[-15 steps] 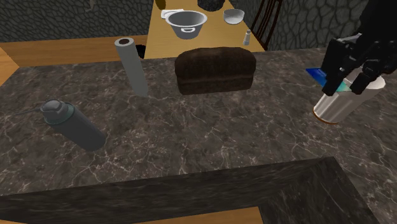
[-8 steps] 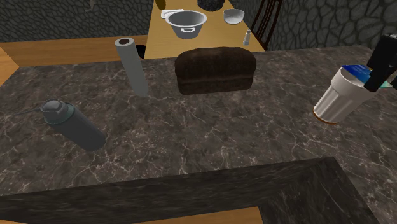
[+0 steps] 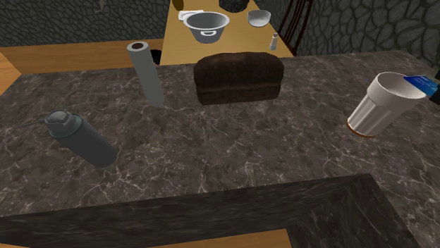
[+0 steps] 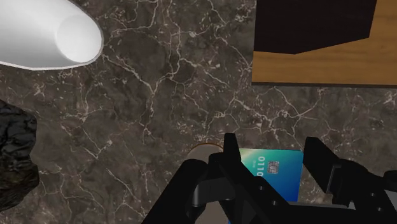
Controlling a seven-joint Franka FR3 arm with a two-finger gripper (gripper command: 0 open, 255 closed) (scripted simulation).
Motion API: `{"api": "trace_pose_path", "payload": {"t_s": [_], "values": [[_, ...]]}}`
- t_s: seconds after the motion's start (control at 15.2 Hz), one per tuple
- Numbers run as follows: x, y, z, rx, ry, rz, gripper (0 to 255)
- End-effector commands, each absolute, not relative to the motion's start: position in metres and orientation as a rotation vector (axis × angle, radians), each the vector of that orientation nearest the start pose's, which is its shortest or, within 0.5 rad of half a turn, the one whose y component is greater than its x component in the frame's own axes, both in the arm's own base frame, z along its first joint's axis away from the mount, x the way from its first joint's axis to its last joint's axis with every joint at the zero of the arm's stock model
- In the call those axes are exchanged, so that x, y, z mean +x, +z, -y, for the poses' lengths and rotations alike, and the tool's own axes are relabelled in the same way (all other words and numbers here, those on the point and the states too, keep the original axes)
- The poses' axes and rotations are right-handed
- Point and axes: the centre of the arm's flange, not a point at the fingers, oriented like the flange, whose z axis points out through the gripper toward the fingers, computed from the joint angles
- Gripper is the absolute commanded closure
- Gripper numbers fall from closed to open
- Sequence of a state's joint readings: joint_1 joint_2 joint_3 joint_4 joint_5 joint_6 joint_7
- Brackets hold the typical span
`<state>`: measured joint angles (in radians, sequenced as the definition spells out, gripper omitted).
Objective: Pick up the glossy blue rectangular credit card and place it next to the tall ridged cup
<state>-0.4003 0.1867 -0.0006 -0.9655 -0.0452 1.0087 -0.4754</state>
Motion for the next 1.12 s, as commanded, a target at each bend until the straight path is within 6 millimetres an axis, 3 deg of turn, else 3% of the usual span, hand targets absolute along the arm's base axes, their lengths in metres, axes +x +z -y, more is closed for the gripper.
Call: {"api": "trace_pose_path", "payload": {"t_s": [0.0,1.06], "values": [[0.485,0.732,0.213,-3.108,0.228,0.083,255],[0.485,0.648,0.213,-3.108,0.228,0.083,255]]}}
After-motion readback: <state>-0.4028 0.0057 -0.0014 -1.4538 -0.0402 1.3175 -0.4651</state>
